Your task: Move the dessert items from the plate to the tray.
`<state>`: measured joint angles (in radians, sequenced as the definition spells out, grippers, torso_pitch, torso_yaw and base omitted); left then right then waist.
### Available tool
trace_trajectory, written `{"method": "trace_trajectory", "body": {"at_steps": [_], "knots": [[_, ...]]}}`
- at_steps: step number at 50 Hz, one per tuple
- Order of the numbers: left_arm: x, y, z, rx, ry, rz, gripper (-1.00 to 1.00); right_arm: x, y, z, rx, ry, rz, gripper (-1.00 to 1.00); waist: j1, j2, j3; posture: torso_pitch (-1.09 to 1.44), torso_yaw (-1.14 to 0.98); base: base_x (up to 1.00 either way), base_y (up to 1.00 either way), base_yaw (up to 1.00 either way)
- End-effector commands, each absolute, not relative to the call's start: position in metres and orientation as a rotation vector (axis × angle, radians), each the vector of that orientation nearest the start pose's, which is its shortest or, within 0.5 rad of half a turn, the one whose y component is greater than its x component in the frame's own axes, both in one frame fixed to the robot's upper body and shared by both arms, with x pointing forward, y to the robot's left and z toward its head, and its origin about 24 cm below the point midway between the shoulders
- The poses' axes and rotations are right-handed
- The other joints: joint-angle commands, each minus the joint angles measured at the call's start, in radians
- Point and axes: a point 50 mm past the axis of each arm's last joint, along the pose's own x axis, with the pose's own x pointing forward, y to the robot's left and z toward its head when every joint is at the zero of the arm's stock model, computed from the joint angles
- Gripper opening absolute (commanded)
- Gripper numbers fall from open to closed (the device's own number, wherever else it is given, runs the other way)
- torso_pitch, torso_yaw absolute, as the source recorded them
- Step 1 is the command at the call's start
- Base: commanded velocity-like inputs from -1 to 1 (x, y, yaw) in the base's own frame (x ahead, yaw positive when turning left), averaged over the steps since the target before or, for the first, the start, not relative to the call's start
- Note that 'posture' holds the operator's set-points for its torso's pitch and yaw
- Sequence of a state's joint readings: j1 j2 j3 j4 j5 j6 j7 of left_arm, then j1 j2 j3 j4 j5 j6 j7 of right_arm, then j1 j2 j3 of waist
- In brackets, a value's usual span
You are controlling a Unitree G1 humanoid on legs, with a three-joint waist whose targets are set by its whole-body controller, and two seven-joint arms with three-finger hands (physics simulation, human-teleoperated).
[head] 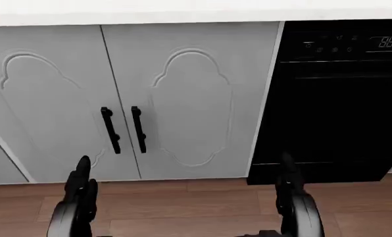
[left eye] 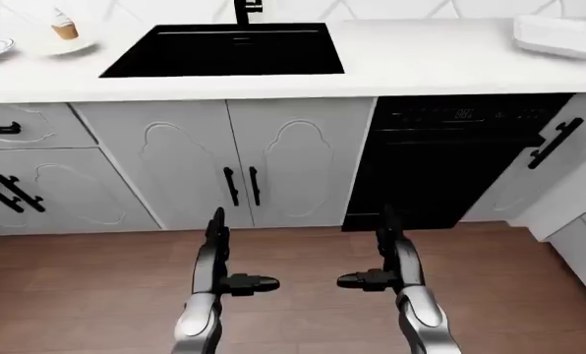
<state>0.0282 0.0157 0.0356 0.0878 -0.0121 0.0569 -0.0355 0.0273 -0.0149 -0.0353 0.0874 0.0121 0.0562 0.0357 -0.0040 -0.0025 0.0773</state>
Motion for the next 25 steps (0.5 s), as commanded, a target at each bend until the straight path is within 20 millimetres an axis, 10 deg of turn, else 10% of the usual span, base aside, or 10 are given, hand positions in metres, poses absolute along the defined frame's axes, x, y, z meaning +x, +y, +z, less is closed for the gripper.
{"method": "trace_trajectory", "body": {"at_steps": [1,3,5,8,22,25], "knots": [[0.259,0.161,0.043,-0.001,0.006,0.009,1.00,0.254,-0.158,0.044,-0.021,0.000,0.008,1.00,-0.002,-0.008,-0.001,0.00,0.00,0.00,0.00,0.00],[0.261,0.161,0.044,0.001,0.005,0.010,1.00,0.256,-0.158,0.044,-0.024,0.001,0.010,1.00,0.006,-0.001,-0.062,0.00,0.00,0.00,0.00,0.00],[0.262,0.162,0.047,0.003,0.002,0.014,1.00,0.255,-0.157,0.045,-0.024,0.001,0.010,1.00,0.005,-0.006,-0.017,0.00,0.00,0.00,0.00,0.00],[0.263,0.163,0.053,0.004,0.002,0.011,1.00,0.256,-0.157,0.049,-0.027,-0.003,0.007,1.00,0.006,-0.007,-0.076,0.00,0.00,0.00,0.00,0.00],[0.275,0.173,0.138,0.045,-0.006,-0.039,1.00,0.281,-0.167,0.126,-0.091,-0.053,0.051,1.00,0.006,0.006,-0.111,0.00,0.00,0.00,0.02,0.00],[0.276,0.181,0.160,0.045,-0.025,-0.035,1.00,0.287,-0.166,0.148,-0.091,-0.078,0.073,1.00,0.001,-0.066,-0.074,0.00,0.00,0.05,1.00,0.00]]}}
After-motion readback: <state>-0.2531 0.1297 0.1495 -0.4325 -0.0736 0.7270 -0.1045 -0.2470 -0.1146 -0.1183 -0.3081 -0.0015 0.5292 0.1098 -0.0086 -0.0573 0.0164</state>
